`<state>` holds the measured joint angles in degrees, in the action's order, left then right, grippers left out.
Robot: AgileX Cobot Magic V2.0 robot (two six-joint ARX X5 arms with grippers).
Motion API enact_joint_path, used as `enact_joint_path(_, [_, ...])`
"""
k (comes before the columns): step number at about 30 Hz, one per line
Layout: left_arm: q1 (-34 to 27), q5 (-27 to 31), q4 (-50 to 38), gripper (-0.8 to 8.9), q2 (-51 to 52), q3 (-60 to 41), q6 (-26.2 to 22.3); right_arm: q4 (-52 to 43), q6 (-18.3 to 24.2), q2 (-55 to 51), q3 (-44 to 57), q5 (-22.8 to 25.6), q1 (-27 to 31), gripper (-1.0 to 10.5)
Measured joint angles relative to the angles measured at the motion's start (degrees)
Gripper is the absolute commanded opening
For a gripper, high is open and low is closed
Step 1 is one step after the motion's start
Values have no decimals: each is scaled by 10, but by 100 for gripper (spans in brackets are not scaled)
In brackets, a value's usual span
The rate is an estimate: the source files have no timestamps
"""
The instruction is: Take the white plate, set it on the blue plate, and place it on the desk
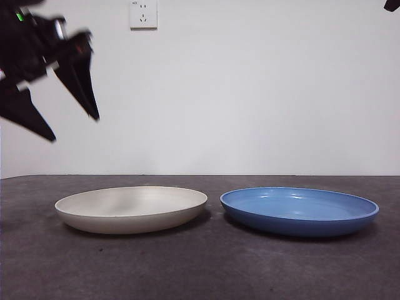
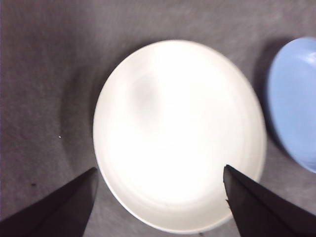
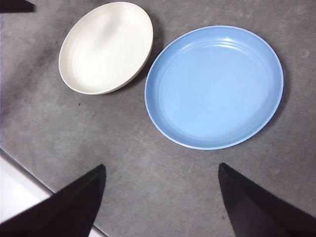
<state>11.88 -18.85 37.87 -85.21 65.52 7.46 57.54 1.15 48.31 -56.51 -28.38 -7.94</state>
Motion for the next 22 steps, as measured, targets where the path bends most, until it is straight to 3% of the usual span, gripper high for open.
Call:
enact_joint_path(6, [0,39,-30,396,-84,7,-8,0,0,0,0,0,0,366])
enact_joint_path(22, [0,40,-71,327,-167,7,-8,0,0,0,0,0,0,366])
